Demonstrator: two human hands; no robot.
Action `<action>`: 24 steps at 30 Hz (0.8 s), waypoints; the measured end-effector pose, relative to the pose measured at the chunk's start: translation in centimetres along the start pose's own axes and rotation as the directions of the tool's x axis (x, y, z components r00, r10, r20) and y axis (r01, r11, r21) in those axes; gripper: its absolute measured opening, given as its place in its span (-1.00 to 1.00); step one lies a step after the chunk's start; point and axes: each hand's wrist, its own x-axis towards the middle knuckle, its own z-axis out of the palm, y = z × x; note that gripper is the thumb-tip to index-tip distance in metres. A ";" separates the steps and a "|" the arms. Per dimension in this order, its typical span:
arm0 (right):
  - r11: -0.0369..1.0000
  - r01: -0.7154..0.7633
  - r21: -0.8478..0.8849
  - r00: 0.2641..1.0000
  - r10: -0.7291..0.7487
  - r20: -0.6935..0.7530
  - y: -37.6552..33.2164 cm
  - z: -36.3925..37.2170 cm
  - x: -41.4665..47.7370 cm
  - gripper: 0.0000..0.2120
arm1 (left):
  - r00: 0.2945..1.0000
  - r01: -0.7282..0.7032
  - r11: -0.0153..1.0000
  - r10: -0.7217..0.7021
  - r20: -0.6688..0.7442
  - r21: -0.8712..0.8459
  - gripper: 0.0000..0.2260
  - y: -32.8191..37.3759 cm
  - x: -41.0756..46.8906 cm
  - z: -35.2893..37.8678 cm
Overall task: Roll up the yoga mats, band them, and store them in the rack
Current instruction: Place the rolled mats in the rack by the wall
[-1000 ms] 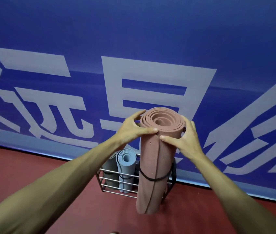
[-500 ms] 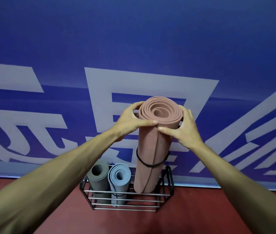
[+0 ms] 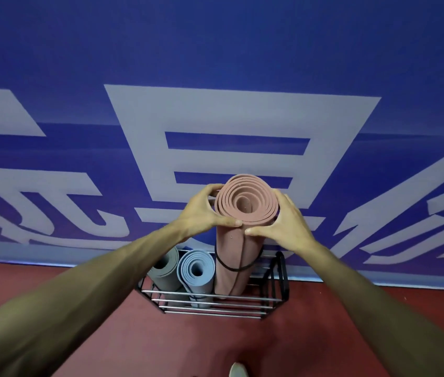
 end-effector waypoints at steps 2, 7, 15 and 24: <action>1.000 -0.026 -0.006 0.999 0.026 0.022 1.0 0.8 -0.1 -0.13 | 1.000 0.022 1.000 -0.022 -0.006 0.015 -0.16 -1.3 0.0 0.6; 0.997 -0.054 -0.058 0.995 0.059 0.085 3.2 2.2 0.2 -0.11 | 0.997 0.081 0.996 -0.081 -0.015 0.027 -0.12 -3.8 0.3 2.1; 0.991 -0.128 -0.041 0.979 0.133 0.154 7.0 5.8 0.1 -0.05 | 0.986 0.168 0.985 -0.168 -0.004 0.040 -0.09 -8.8 0.9 4.6; 0.981 -0.182 -0.062 0.970 0.190 0.154 13.7 12.3 0.2 0.00 | 0.971 0.220 0.970 -0.228 0.072 0.106 -0.14 -16.3 2.9 7.1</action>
